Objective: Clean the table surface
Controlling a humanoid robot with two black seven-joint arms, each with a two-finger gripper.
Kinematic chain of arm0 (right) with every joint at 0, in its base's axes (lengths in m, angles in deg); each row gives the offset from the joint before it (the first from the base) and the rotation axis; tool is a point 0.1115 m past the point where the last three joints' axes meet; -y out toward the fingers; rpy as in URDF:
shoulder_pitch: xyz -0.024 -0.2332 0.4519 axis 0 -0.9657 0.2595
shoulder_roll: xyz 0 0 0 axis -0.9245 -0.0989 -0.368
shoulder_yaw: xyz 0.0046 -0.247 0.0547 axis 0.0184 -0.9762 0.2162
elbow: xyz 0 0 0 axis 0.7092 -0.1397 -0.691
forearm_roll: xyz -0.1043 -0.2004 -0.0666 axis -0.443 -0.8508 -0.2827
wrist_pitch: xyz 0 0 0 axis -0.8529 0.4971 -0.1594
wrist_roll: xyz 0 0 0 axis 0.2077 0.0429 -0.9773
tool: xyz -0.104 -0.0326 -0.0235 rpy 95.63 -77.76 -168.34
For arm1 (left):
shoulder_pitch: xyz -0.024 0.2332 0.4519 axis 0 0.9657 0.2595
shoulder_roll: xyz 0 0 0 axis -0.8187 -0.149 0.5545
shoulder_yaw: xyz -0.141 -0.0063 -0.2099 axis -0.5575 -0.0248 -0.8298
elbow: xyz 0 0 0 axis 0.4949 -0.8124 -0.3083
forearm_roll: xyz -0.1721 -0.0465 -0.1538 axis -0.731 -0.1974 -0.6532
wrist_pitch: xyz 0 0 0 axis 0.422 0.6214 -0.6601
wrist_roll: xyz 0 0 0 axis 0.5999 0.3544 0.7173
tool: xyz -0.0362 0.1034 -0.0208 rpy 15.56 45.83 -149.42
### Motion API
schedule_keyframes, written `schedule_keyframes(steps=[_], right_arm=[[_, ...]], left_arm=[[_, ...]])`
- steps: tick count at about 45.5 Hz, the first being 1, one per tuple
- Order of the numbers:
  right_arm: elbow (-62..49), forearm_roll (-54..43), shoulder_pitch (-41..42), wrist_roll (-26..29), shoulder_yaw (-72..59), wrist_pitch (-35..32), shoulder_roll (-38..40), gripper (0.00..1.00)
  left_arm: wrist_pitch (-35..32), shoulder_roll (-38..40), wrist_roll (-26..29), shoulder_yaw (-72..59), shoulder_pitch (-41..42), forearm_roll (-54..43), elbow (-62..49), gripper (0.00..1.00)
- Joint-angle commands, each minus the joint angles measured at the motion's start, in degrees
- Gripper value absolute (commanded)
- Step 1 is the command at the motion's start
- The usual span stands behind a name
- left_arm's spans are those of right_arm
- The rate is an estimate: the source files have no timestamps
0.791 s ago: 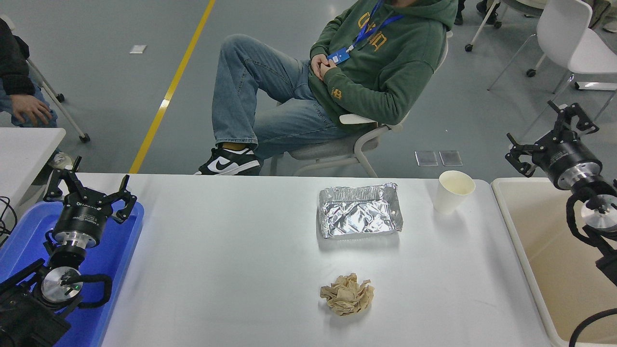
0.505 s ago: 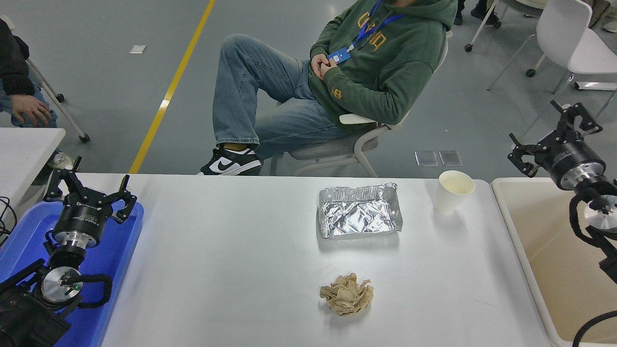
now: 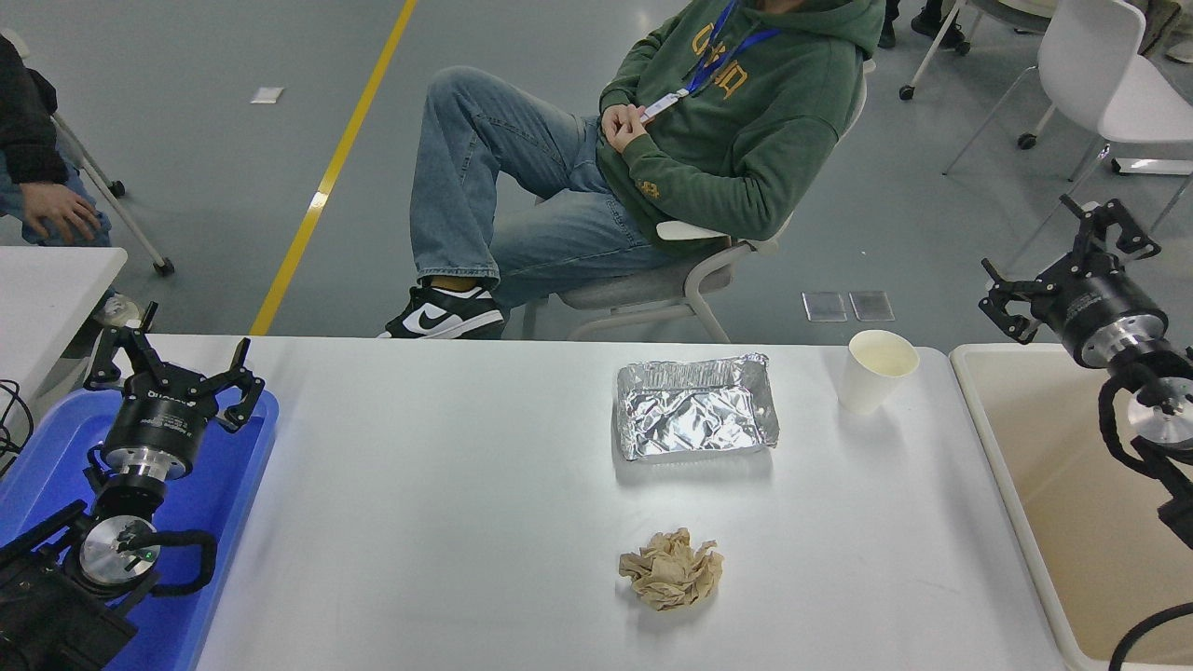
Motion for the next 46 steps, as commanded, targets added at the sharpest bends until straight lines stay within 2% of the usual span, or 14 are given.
schedule_keyframes(steps=[1, 10, 16, 26, 35, 46], right_arm=[[1.0, 0.0, 0.5, 0.0, -4.1, -0.4, 0.0, 1.00], [2.2, -10.6, 1.5, -0.2, -5.7, -0.5, 1.2, 1.00], [3.3, -13.1, 2.3, -0.1, -5.8, -0.5, 1.5, 1.00], [15.2, -21.3, 1.7, 0.0, -8.2, -0.5, 7.3, 0.99], [24.0, -36.8, 1.5, 0.1, -11.6, -0.2, 11.5, 0.97], [24.0, -54.7, 4.5, 0.8, -17.8, 0.0, 11.7, 0.95]], left_arm=[[0.0, 0.0, 0.0, 0.0, 0.0, 0.0, 0.0, 1.00], [0.0, 0.0, 0.0, 0.0, 0.0, 0.0, 0.0, 1.00], [0.1, 0.0, 0.0, 0.0, 0.0, 0.0, 0.0, 1.00], [0.1, 0.0, 0.0, 0.0, 0.0, 0.0, 0.0, 1.00], [0.1, 0.0, 0.0, 0.0, 0.0, 0.0, 0.0, 1.00], [0.1, 0.0, 0.0, 0.0, 0.0, 0.0, 0.0, 1.00]])
